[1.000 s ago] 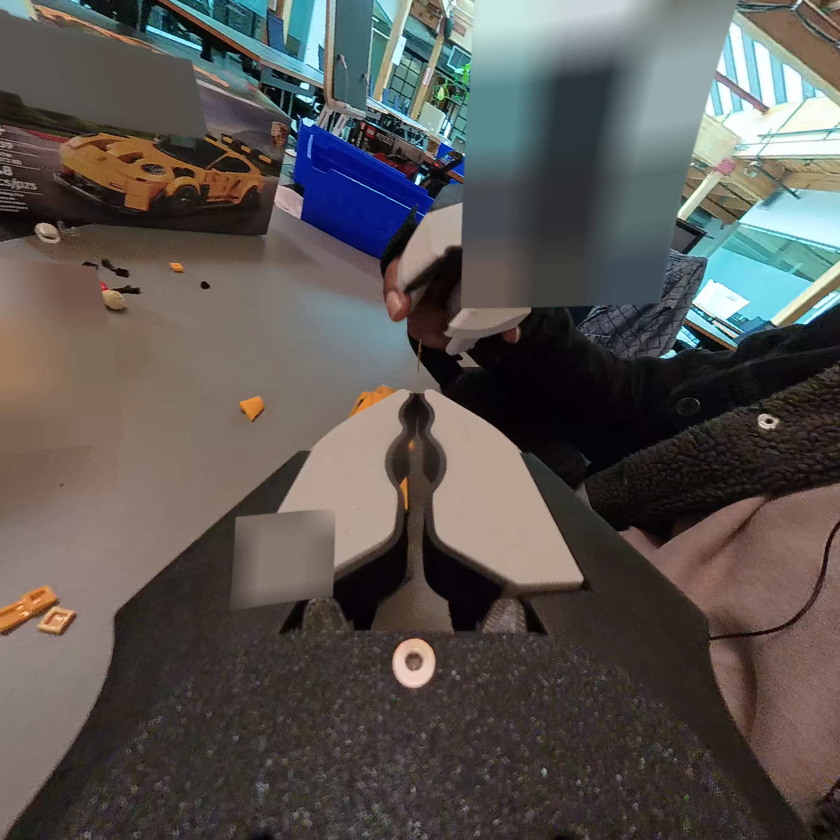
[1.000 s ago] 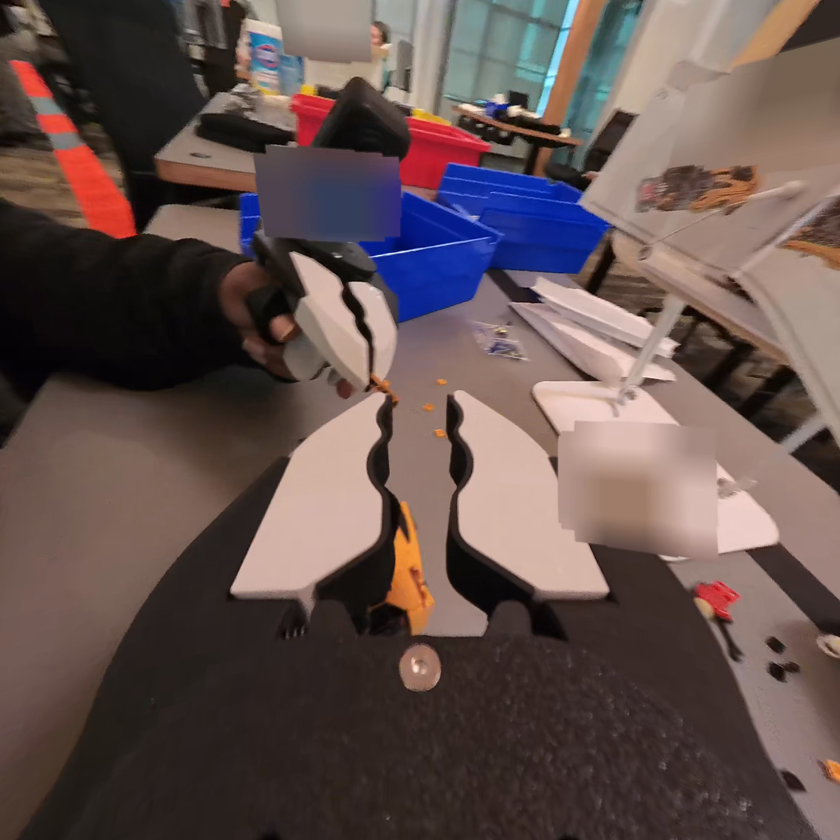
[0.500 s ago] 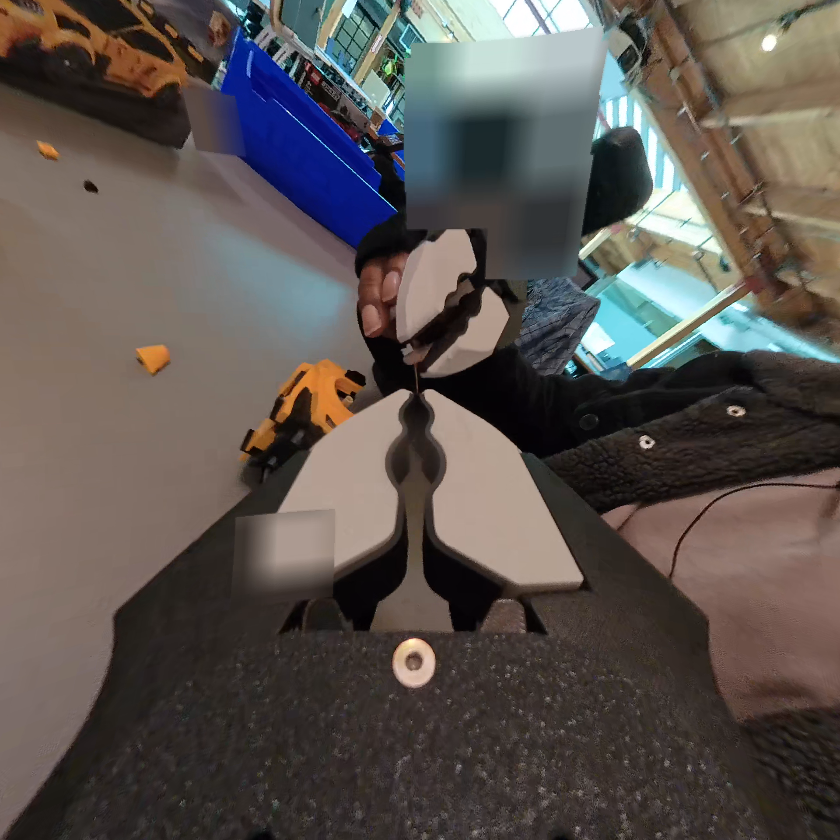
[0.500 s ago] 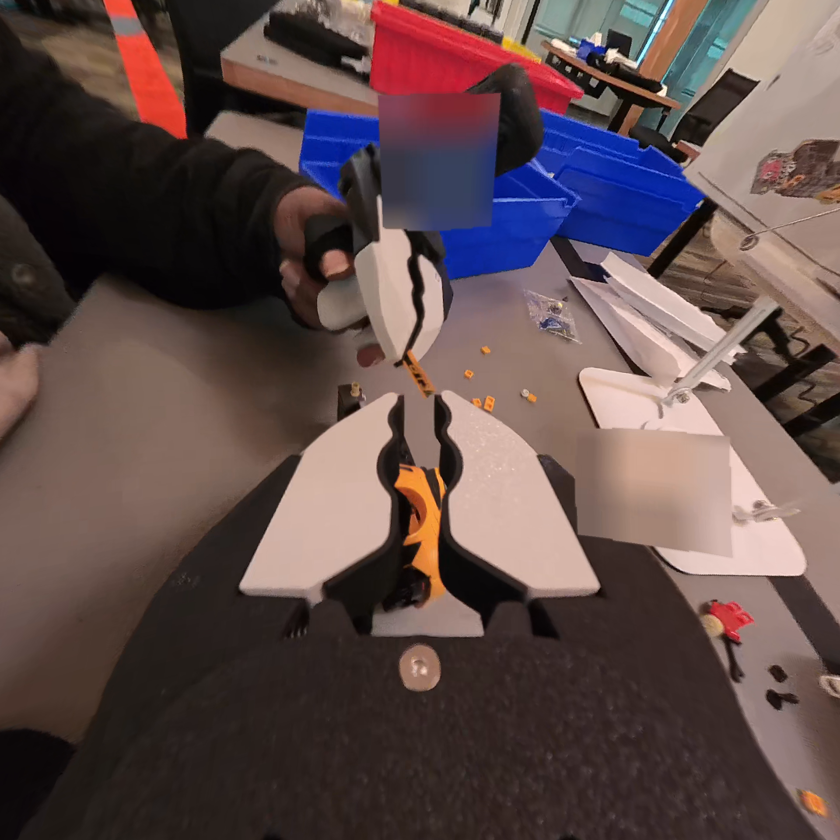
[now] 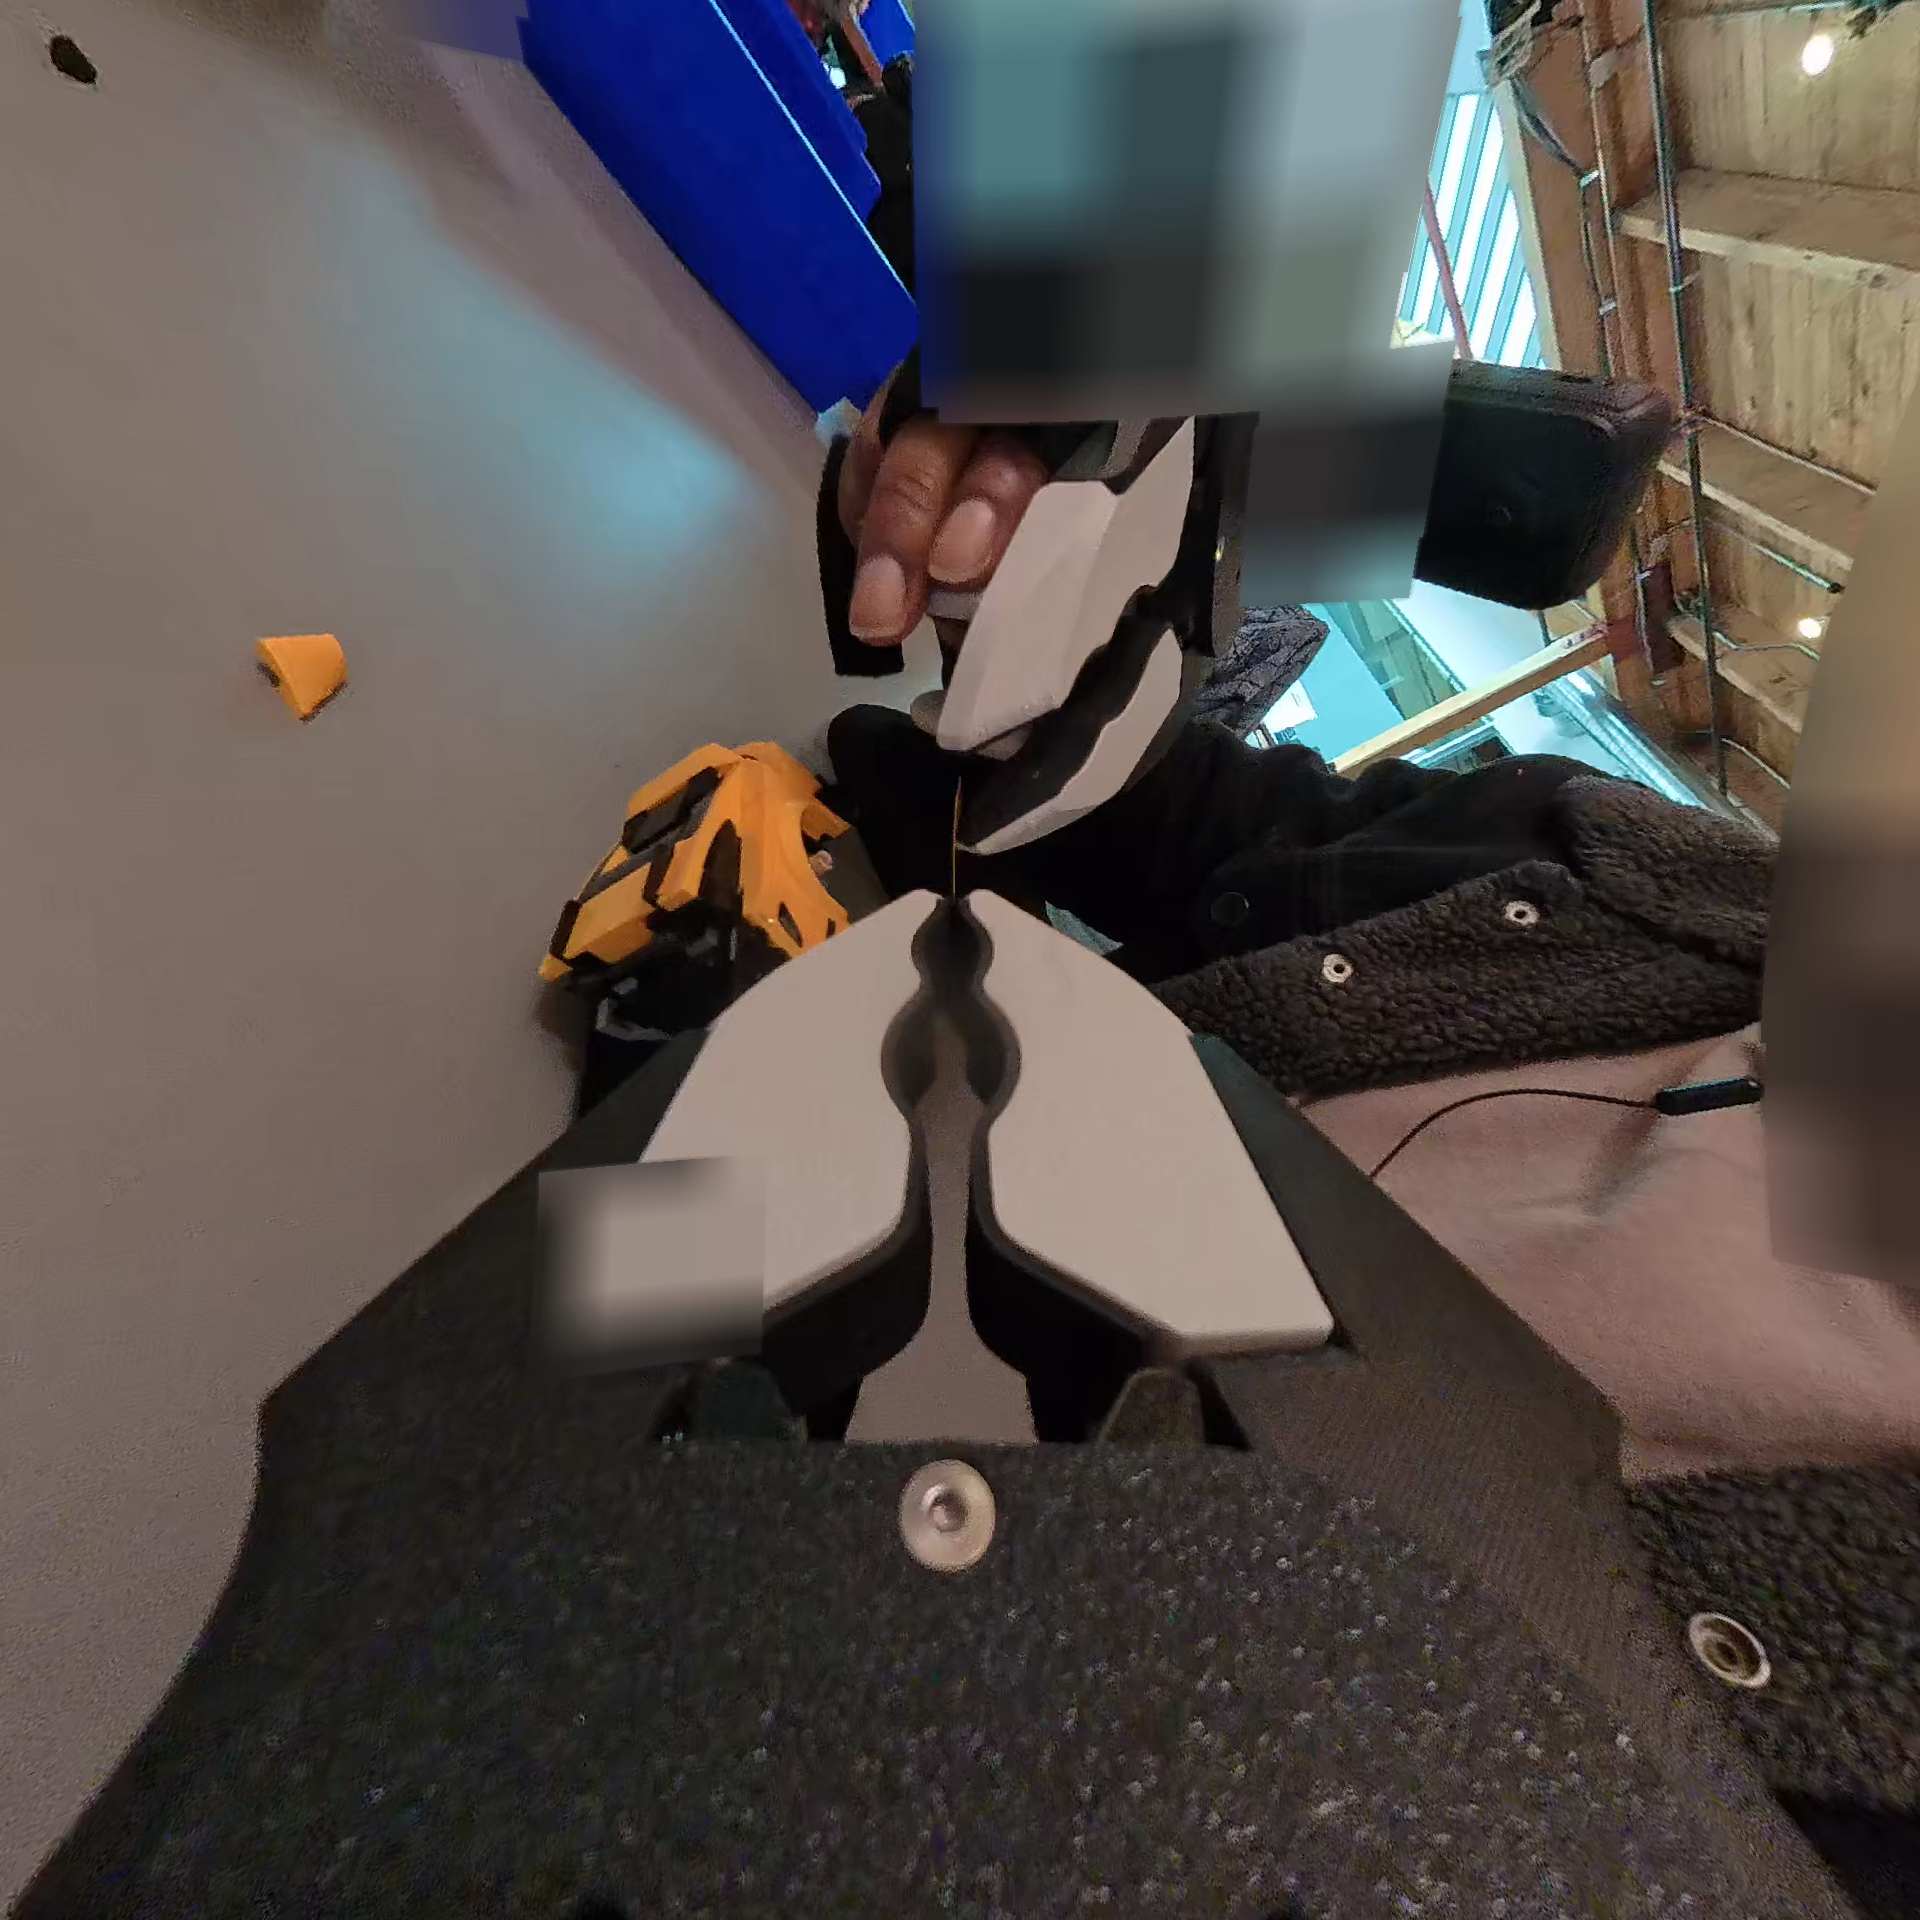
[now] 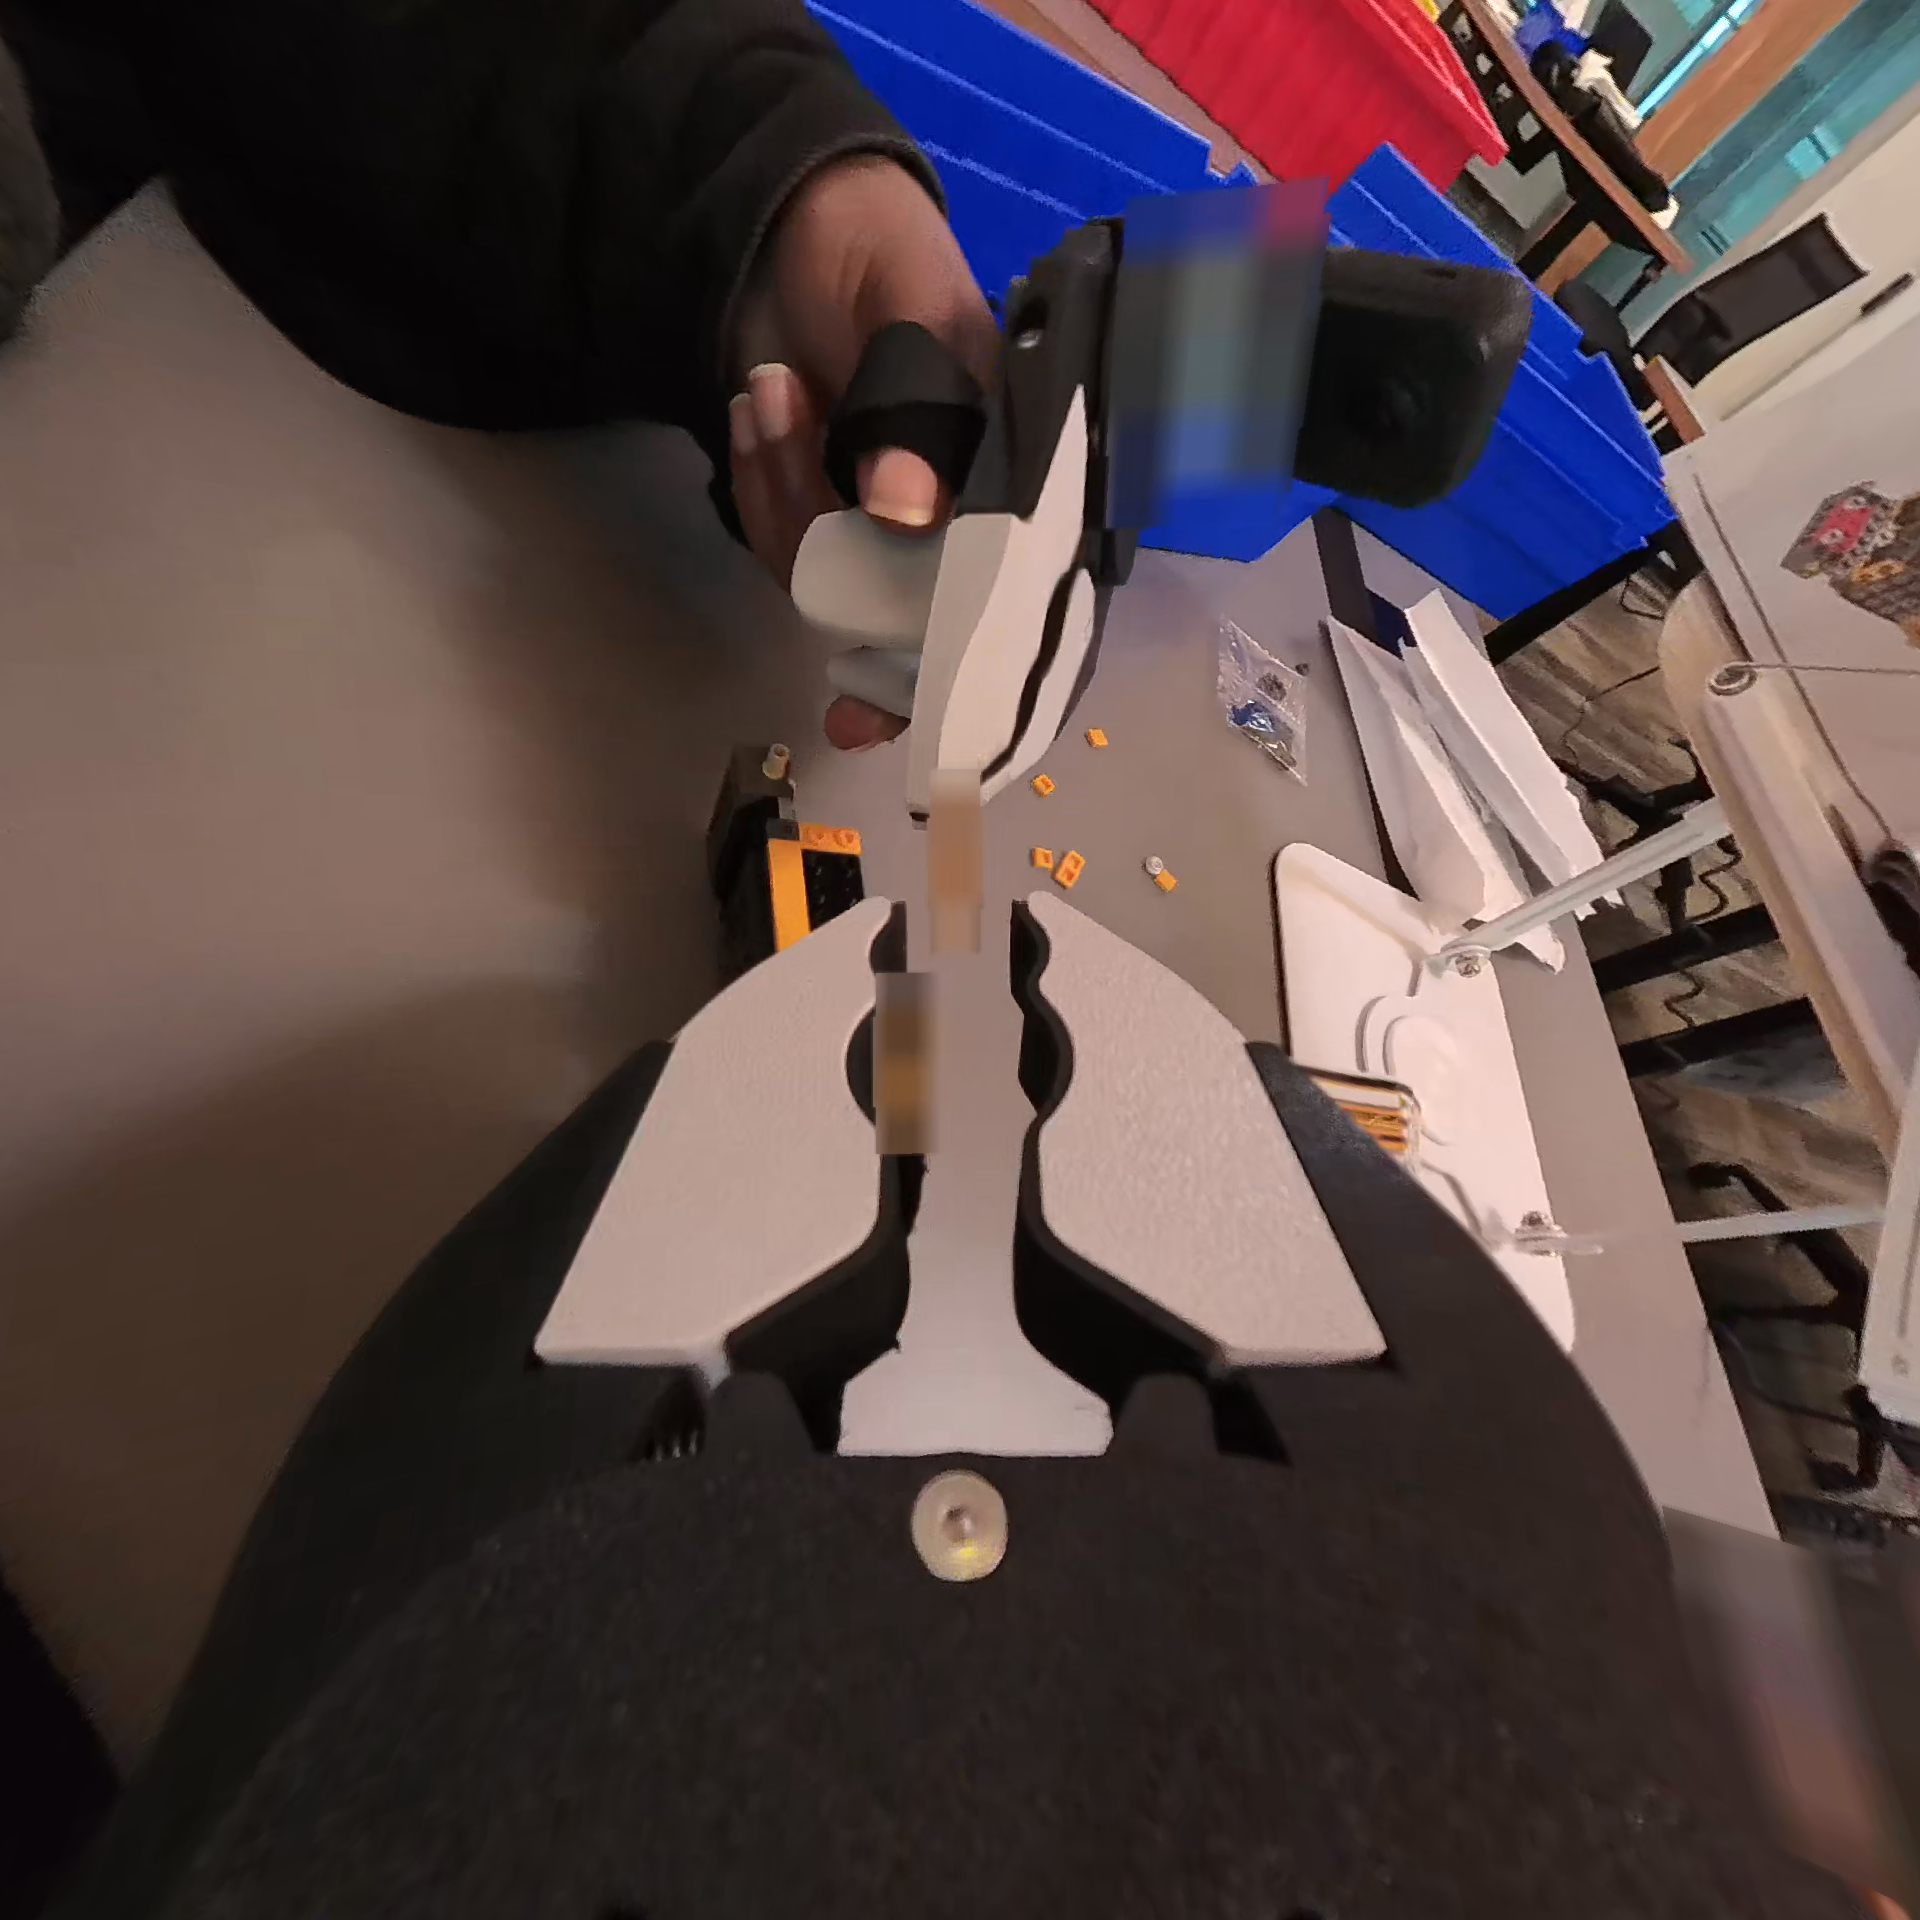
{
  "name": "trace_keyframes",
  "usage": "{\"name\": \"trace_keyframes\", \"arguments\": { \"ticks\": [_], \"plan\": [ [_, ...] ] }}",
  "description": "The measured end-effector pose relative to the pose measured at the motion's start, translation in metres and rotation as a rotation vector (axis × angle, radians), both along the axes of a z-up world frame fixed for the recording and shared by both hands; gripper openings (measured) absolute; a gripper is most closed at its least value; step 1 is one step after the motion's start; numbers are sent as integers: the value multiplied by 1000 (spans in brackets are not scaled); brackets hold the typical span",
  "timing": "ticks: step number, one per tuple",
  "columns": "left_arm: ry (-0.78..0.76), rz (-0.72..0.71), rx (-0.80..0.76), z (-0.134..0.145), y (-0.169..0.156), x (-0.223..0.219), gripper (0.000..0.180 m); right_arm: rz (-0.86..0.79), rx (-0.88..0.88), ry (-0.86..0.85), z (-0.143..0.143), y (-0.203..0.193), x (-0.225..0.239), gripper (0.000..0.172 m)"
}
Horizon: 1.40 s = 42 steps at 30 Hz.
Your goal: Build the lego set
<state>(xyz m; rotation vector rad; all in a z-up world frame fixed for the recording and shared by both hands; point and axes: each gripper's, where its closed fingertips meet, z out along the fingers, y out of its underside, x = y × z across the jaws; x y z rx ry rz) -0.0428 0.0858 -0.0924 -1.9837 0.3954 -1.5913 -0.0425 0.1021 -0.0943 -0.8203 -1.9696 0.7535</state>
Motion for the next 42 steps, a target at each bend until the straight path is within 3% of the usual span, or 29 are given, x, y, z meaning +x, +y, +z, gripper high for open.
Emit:
{"name": "trace_keyframes", "arguments": {
  "ticks": [10,24,38,40,42],
  "plan": [
    [-86,-30,-78,-5,-1,0,0,36,30,-14,-14,1,-8,9],
    [-92,-25,-81,-9,-3,-4,0,48,-16,-21,-21,-1,-9,5],
    [148,-51,102,-17,-13,-4,0,91,-120,-49,-23,-14,-6,4],
    [177,-52,122,-17,-13,-4,13,91,-127,-51,-23,-15,-5,4],
    [191,-57,141,-17,-15,-4,14,94,-137,-52,-23,-16,-4,4]
  ]
}}
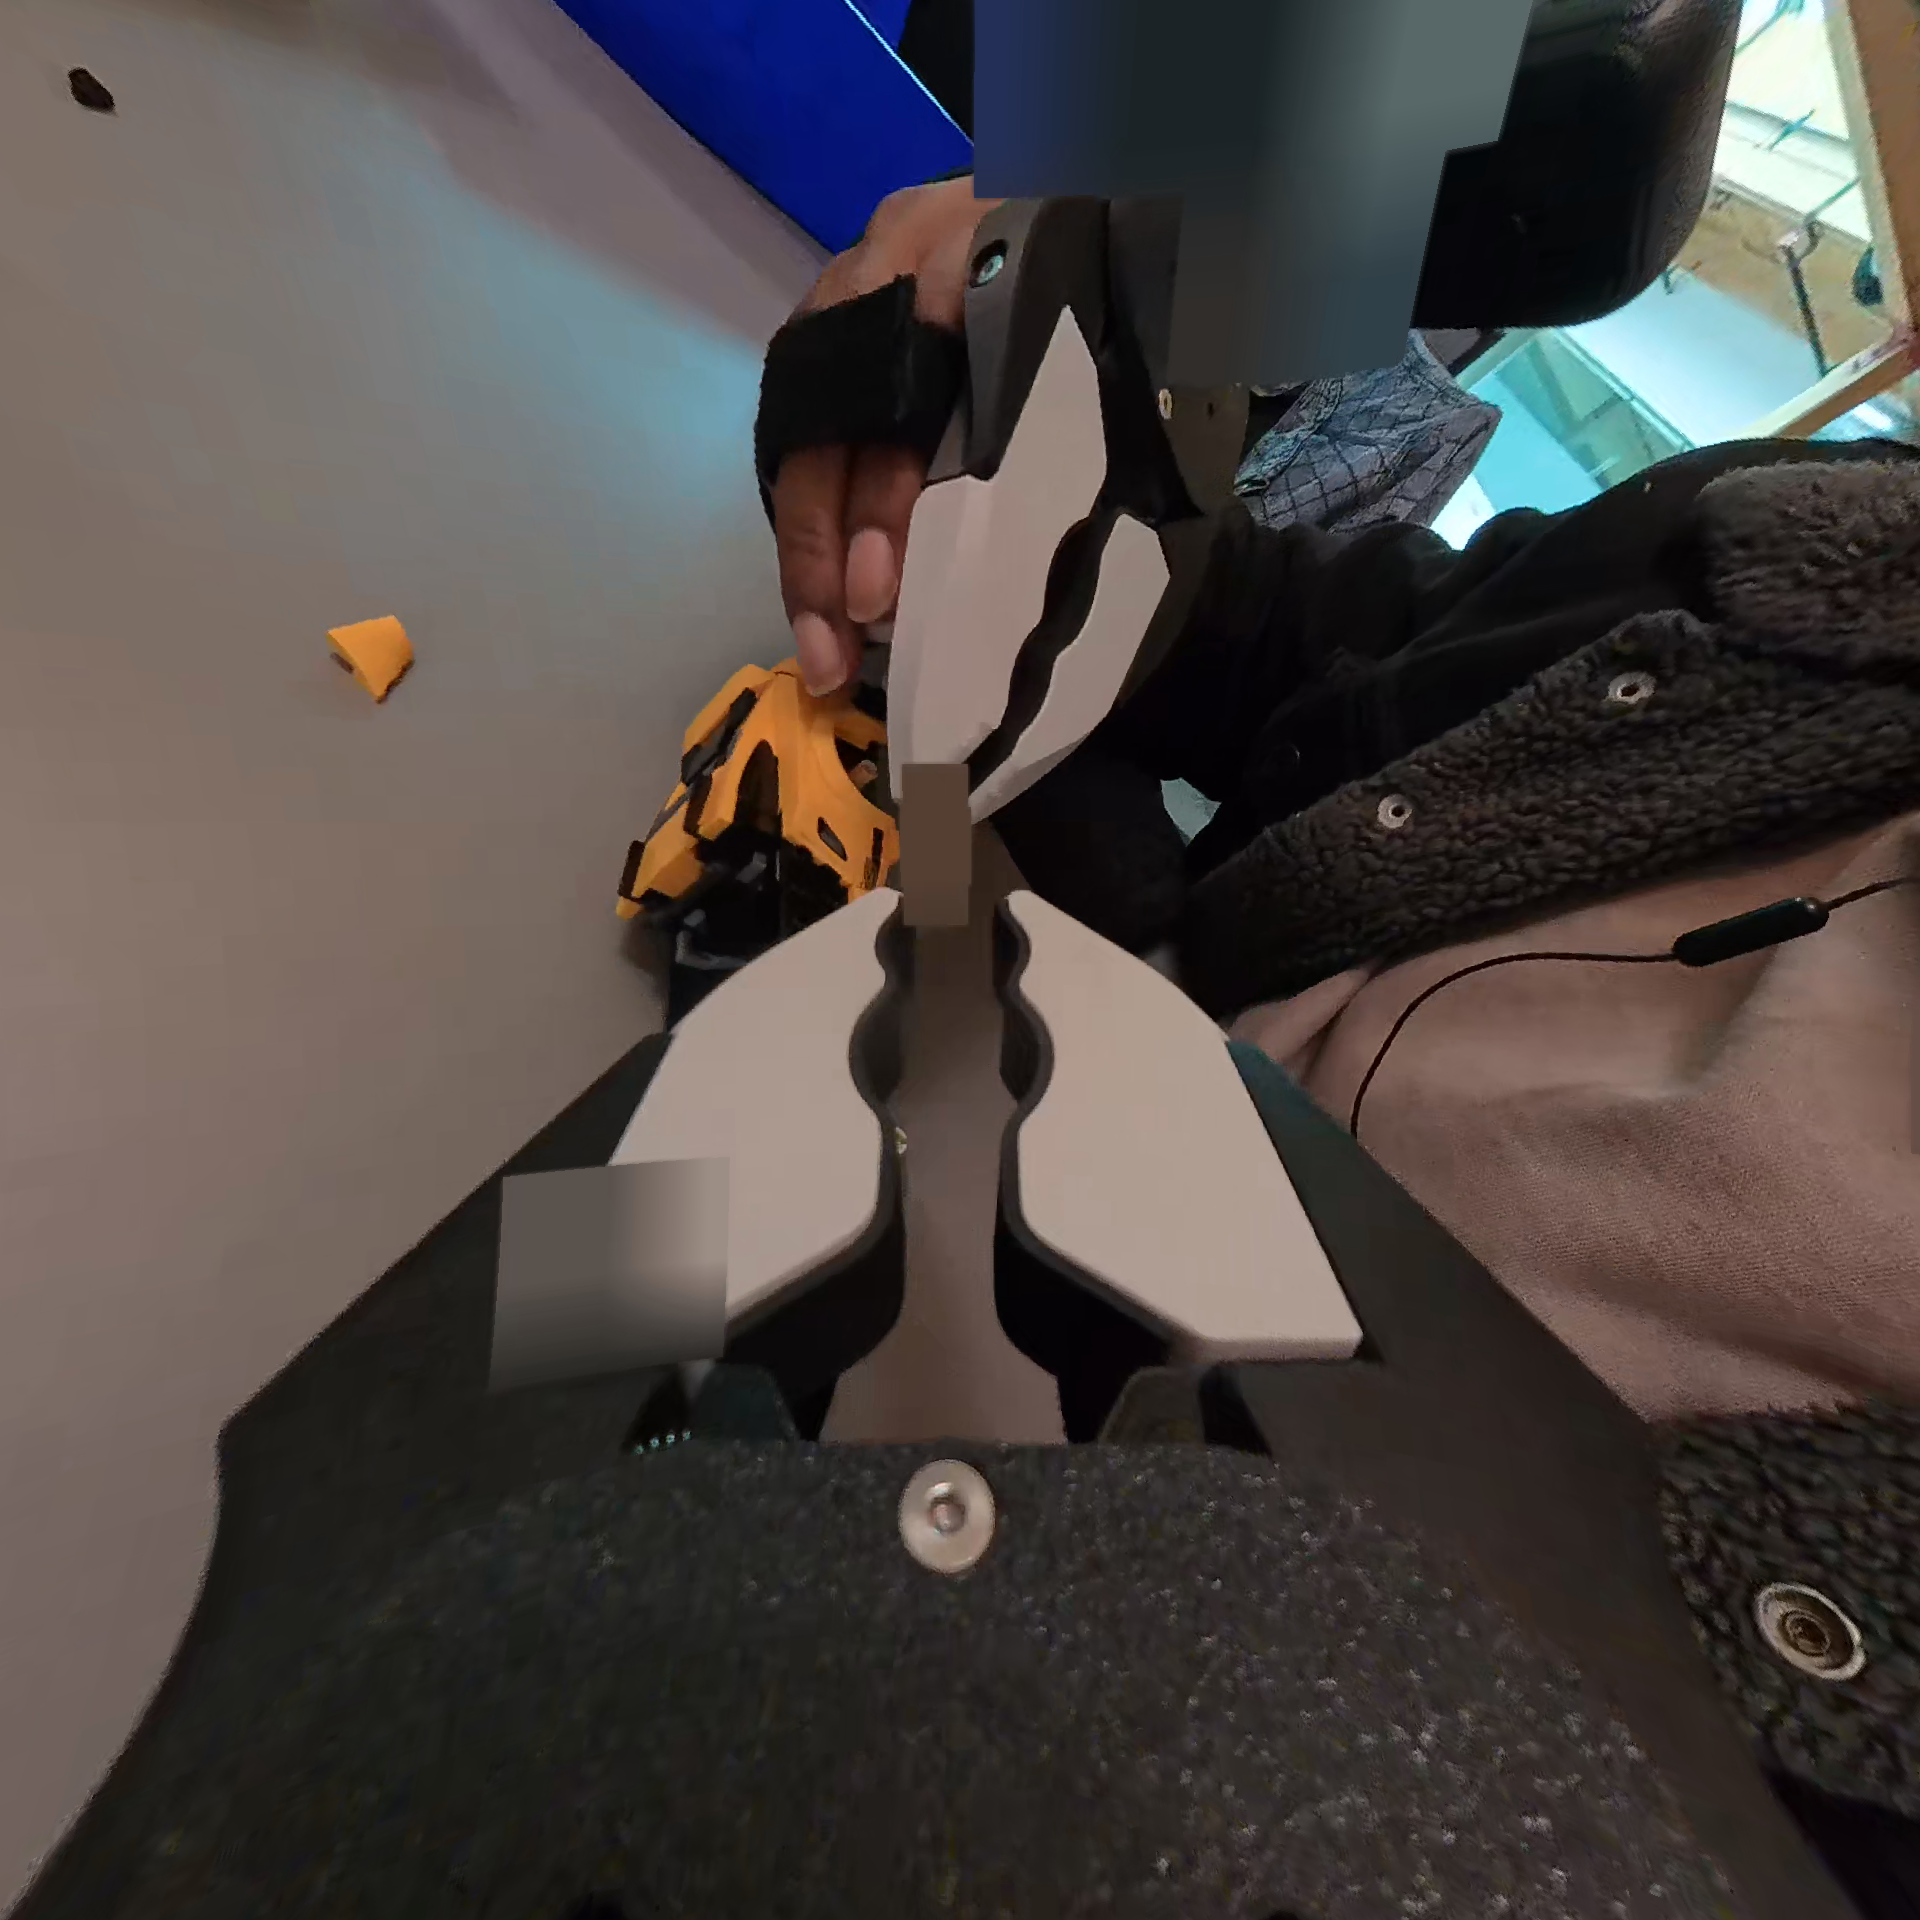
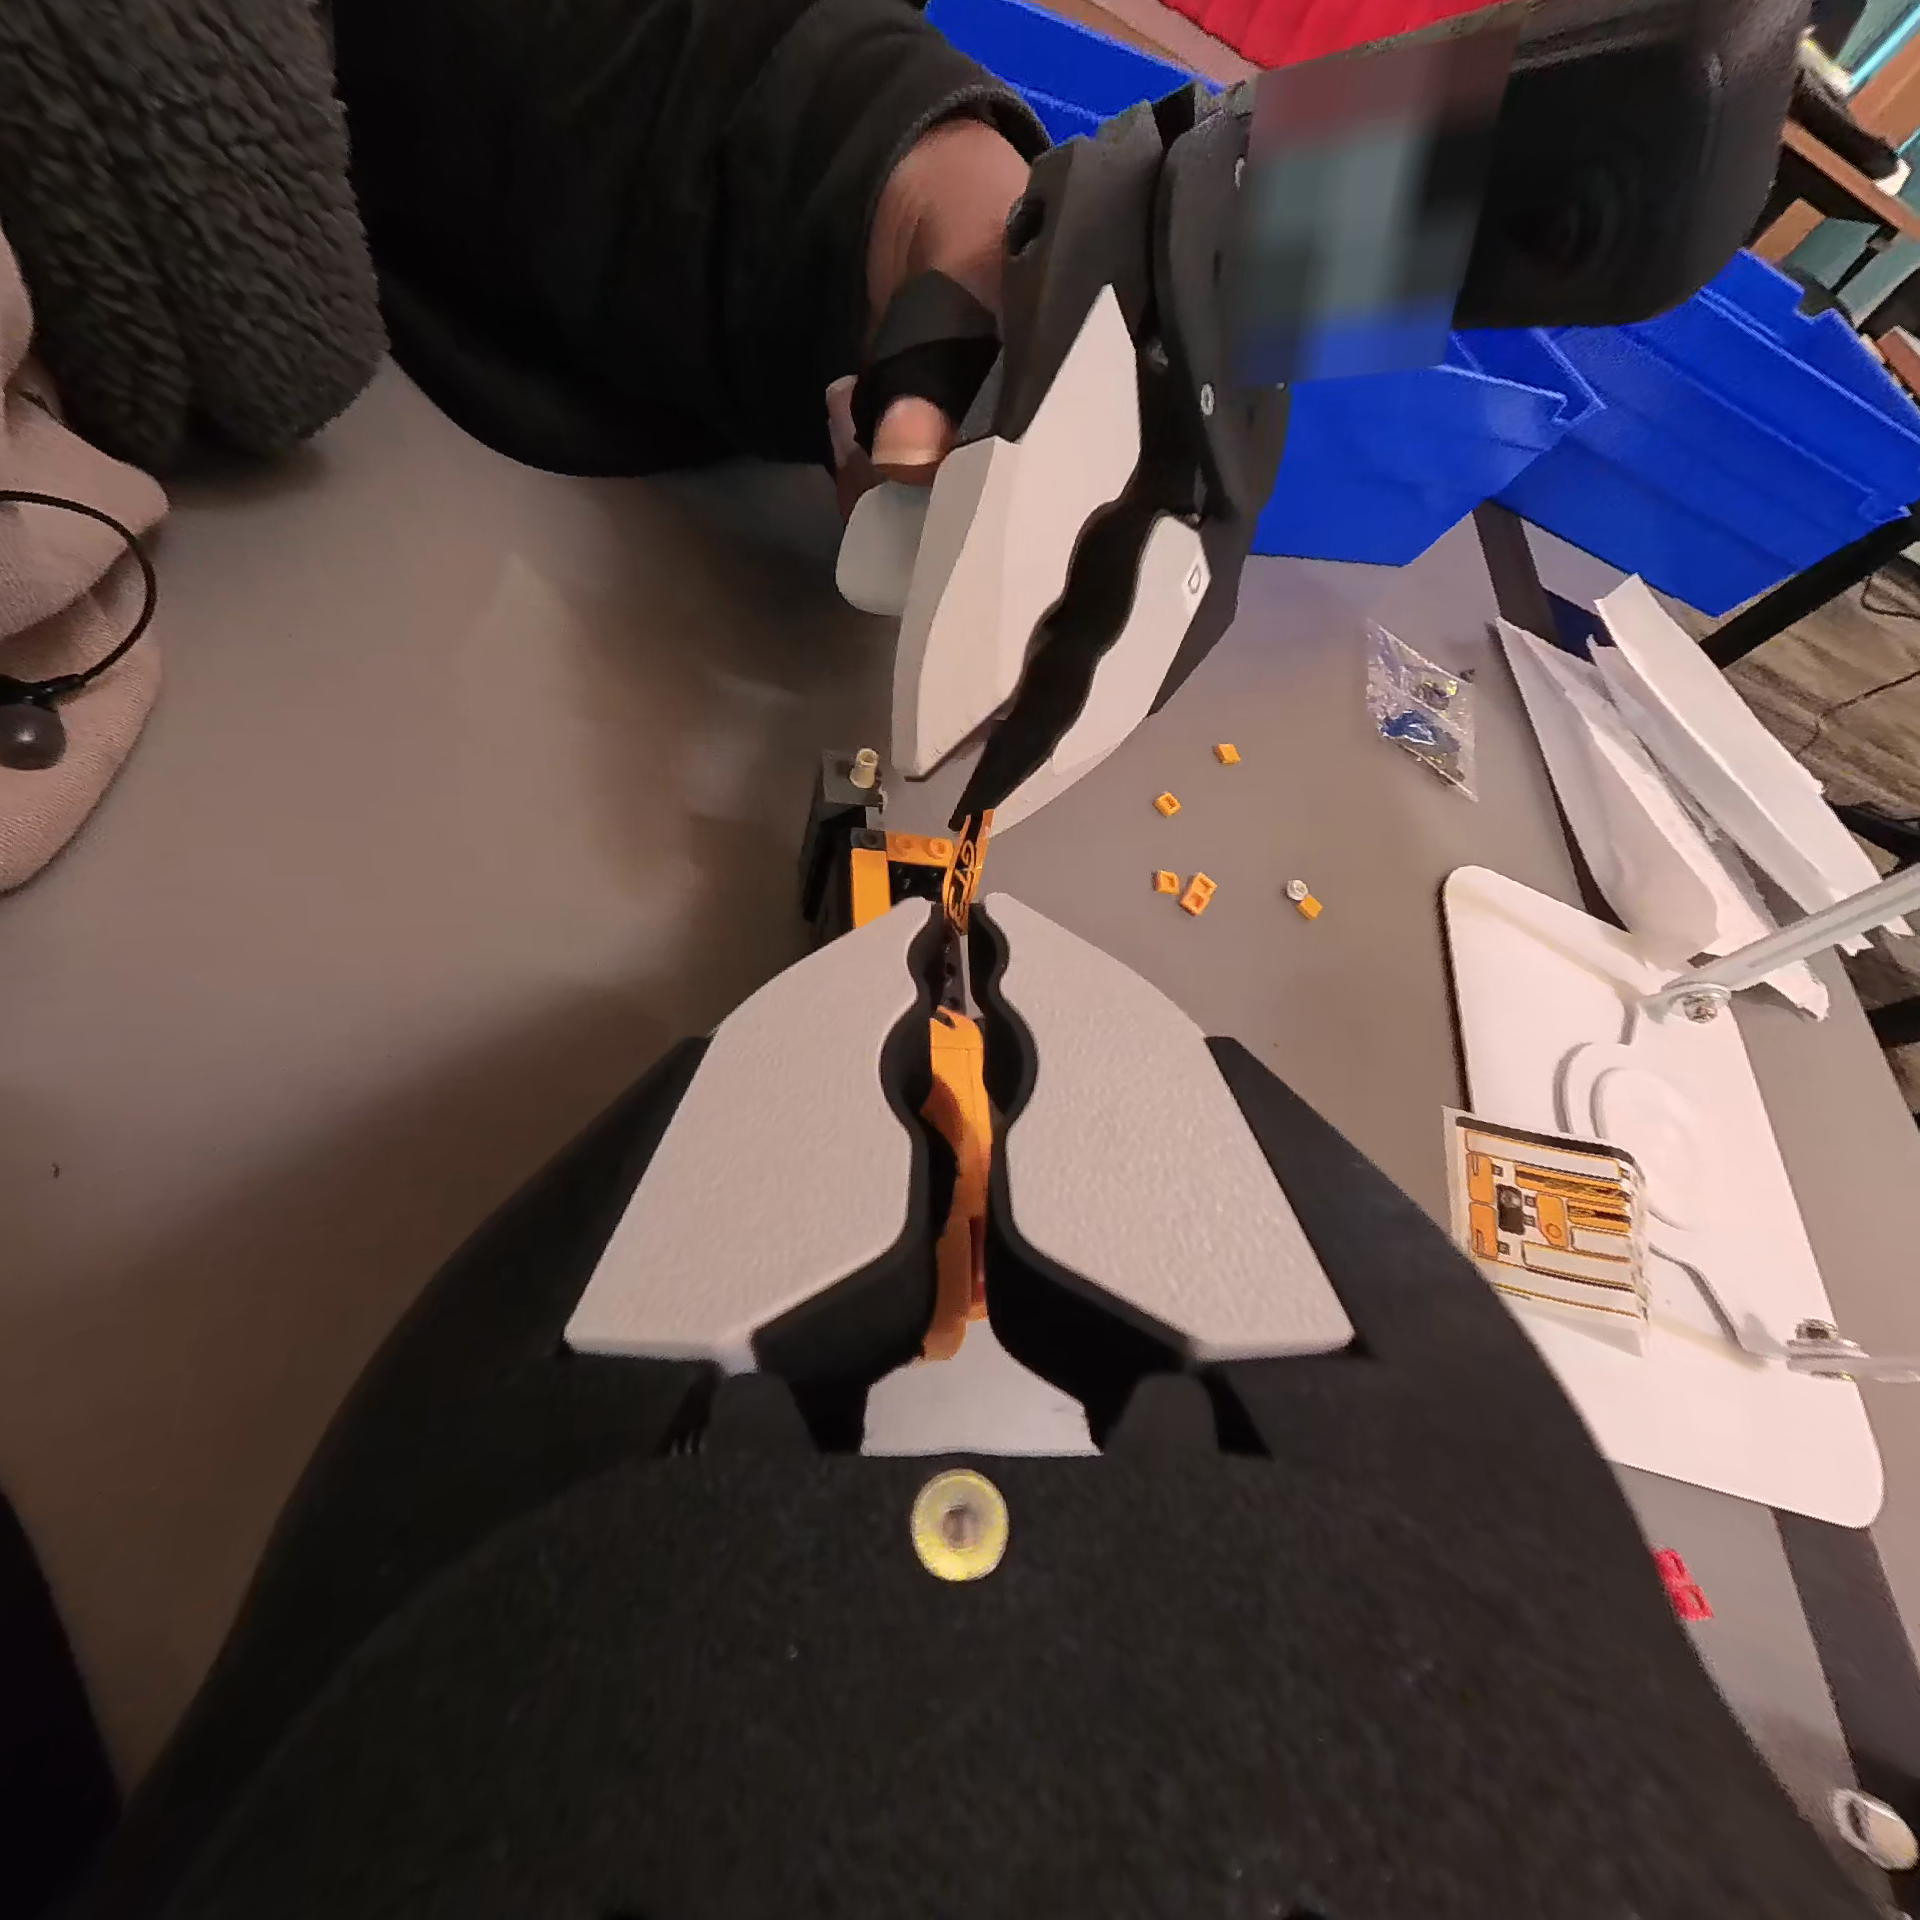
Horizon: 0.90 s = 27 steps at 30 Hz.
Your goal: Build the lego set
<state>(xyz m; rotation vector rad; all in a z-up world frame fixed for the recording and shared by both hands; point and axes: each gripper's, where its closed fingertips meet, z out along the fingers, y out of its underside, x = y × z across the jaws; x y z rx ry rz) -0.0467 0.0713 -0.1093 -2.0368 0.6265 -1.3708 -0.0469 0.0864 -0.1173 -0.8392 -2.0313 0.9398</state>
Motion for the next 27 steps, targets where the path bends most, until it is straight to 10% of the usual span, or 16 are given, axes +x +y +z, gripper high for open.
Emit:
{"name": "trace_keyframes", "arguments": {
  "ticks": [27],
  "plan": [
    [485,-18,554,-19,-2,-8,23,77,56,-352,-10,-10,6,4]
  ]
}}
